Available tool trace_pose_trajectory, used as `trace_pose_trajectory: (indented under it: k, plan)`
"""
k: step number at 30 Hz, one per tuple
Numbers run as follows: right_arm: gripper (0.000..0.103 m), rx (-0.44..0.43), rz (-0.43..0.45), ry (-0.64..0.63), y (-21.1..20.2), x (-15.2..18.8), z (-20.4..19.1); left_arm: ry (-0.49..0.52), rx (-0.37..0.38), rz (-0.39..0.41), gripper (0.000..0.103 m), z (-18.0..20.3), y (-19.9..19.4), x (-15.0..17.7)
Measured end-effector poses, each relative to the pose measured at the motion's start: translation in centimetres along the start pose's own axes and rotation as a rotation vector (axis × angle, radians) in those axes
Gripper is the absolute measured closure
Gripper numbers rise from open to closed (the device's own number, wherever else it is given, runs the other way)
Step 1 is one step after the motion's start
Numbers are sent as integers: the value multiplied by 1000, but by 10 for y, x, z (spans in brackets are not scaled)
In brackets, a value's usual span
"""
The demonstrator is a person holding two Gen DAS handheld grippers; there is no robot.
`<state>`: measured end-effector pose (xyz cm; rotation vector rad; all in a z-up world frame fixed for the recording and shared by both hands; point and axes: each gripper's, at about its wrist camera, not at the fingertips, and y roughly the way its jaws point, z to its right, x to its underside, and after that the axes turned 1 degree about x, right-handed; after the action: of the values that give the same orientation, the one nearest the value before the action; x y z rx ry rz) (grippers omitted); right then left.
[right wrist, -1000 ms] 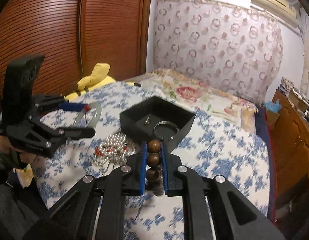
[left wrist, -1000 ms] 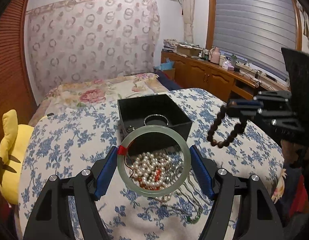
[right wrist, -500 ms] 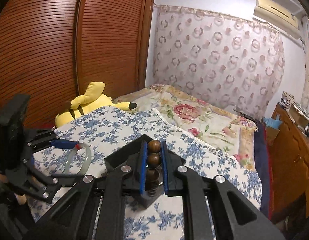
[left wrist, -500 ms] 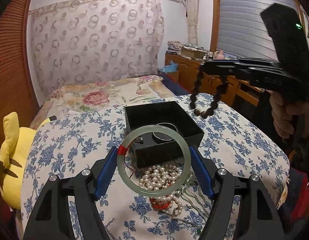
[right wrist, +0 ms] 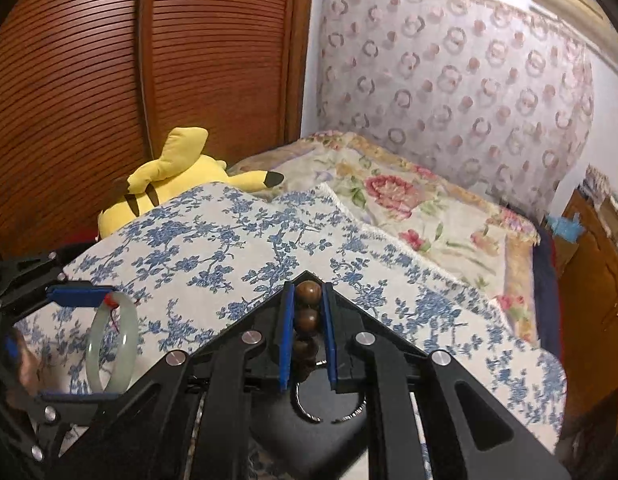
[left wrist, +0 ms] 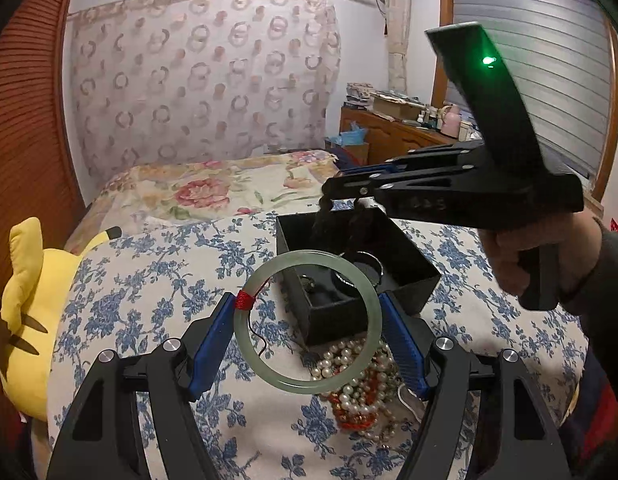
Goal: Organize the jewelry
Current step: 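Lower the jade bangle into the box with the left tool while the right drops the bracelet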
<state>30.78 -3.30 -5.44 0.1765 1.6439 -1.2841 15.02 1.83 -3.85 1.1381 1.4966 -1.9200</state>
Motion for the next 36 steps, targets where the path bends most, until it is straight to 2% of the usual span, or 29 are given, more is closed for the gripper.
trace_pose_trajectory:
  k: [2,3,9,22,27,30,31,36]
  plan:
    - [71,1,4,16,1,-2,4,2,-3,-1,34,0,4,-4]
    - [71,1,7,20,0,-1,6,5,-3,-2,34,0,7,-7]
    - [69,24,18,64,-17,11,28,8,11,-13,34,2,26,-22]
    - [69,93,14,149,-60,74,74,31,27,-91,34,20,85,-44]
    - [69,86,26,160,-70,86,77,45,8,-129,34,25,100,-39]
    - [68,93,42,158,-75,89,75,50,8,-122,31,26,100,-38]
    - [67,89,48,156,-77,91,72,45,12,-121,28,26,99,-38]
    - [64,72,71,144,-87,95,58,56,0,-103,27,28,88,-41]
